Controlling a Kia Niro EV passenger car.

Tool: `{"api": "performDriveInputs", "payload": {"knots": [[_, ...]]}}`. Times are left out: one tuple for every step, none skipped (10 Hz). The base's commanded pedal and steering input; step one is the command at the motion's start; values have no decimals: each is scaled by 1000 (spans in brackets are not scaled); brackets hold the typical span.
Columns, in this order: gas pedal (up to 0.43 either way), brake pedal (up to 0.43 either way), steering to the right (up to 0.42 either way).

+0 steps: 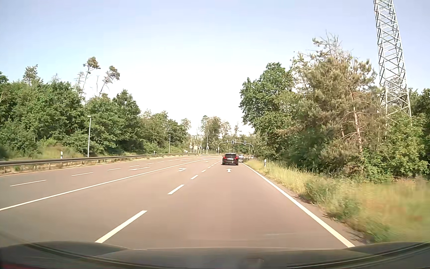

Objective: Follow the waypoints while adhering to traffic rules and regulations

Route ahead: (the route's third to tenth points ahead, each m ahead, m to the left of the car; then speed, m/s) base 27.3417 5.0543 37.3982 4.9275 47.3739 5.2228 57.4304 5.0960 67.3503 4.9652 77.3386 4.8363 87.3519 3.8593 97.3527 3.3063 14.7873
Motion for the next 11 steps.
{"api": "performDriveInputs", "payload": {"knots": [[118, 30, 0], [110, 24, 0], [87, 24, 0], [79, 24, 0], [59, 24, 0], [47, 24, 1], [39, 24, 0], [20, 24, 2], [20, 24, 2], [20, 24, 2], [20, 24, 2]]}}
